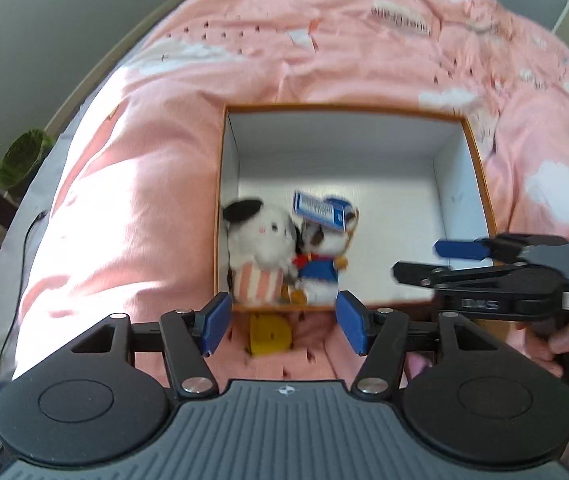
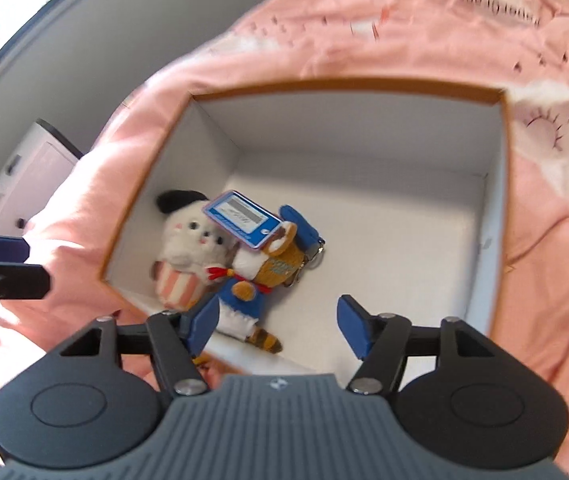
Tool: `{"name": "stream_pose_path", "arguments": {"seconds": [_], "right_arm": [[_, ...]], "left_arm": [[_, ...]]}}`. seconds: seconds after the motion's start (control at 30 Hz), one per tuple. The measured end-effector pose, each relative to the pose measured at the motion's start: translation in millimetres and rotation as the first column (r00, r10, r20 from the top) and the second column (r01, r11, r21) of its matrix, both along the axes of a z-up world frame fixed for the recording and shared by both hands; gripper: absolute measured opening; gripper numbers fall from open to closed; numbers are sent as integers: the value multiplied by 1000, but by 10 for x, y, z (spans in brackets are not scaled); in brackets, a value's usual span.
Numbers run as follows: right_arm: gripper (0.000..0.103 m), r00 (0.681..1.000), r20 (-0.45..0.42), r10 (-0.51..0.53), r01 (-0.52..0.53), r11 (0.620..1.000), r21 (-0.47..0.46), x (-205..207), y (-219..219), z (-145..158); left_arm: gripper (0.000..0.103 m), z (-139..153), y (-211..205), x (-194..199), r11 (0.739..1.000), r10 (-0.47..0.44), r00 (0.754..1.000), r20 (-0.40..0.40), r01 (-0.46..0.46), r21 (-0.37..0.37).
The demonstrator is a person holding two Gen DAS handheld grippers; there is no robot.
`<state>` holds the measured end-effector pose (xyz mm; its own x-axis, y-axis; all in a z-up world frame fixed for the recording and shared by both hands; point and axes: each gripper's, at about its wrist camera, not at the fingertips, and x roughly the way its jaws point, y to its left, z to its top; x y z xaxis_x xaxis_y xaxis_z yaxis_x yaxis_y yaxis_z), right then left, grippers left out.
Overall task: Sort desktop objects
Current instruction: 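Open both grippers and withdraw them from the box, then reach the right gripper down and grasp the pink card wallet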
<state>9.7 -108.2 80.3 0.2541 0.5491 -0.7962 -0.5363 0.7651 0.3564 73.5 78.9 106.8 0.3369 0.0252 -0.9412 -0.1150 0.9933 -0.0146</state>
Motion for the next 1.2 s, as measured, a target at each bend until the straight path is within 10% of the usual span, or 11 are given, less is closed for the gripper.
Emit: {"name": "stream_pose_path", "arguments": {"seconds": [0.5, 1.2], "right_arm": [[68, 993, -94, -76, 76, 997, 5, -695, -402, -80], [36, 995, -92, -36, 32, 999, -44, -885, -68, -385]], "left_arm": [[69, 437, -70, -133, 990, -57, 998, 13, 58, -125], [69, 326, 34, -228, 987, -70, 997, -31, 65, -149]]}}
